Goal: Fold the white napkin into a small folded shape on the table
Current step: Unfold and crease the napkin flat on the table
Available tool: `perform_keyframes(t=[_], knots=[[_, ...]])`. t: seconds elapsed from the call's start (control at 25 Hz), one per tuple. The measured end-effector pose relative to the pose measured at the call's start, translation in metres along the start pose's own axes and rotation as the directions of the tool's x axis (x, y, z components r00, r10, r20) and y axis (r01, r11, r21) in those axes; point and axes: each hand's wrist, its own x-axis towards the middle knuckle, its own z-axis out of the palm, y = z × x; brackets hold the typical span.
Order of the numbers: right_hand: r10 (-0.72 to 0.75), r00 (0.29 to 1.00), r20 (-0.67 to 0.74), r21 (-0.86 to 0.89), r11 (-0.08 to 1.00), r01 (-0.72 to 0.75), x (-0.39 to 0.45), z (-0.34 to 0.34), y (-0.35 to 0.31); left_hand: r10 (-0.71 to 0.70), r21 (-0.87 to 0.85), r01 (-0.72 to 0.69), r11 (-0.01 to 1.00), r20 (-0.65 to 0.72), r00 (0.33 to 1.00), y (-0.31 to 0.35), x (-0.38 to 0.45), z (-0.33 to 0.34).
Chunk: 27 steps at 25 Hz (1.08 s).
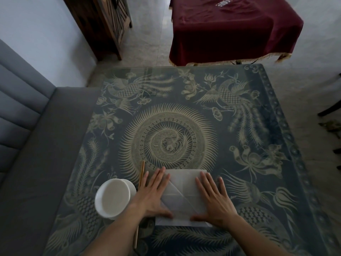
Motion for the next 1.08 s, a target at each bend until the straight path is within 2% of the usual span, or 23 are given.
perform_keyframes(t=[0.28, 0.44, 0.52, 0.64, 0.72, 0.92, 1.08], knots=[[0.005, 1.0, 0.002, 0.013, 1.0, -0.005, -0.002, 0.0, 0.007, -0.009, 0.015, 0.009, 1.0, 0.039, 0.999, -0.001, 0.003, 0.0], [0.001, 0.998, -0.062, 0.022, 1.0, 0.001, -0.01, -0.003, 0.002, -0.007, -0.042, 0.003, 0.999, -0.089, 0.996, -0.002, -0.001, -0.005], [-0.048, 0.993, -0.112, 0.017, 0.999, 0.05, -0.018, -0.002, -0.003, -0.143, -0.193, 0.108, 0.975, -0.176, 0.974, -0.004, -0.003, -0.012], [-0.166, 0.967, -0.191, -0.035, 0.986, 0.162, -0.028, 0.007, -0.011, -0.37, -0.392, 0.245, 0.887, -0.284, 0.885, -0.001, 0.006, -0.025], [-0.208, 0.952, -0.225, -0.056, 0.978, 0.201, -0.032, 0.012, -0.013, -0.426, -0.432, 0.286, 0.855, -0.272, 0.863, 0.004, 0.016, -0.036], [-0.327, 0.915, -0.237, -0.131, 0.944, 0.303, -0.042, 0.014, -0.015, -0.459, -0.365, 0.37, 0.854, -0.197, 0.866, 0.006, 0.033, -0.05], [-0.319, 0.923, -0.213, -0.111, 0.947, 0.302, -0.047, 0.011, -0.015, -0.505, -0.416, 0.421, 0.806, -0.111, 0.856, 0.009, 0.041, -0.055]])
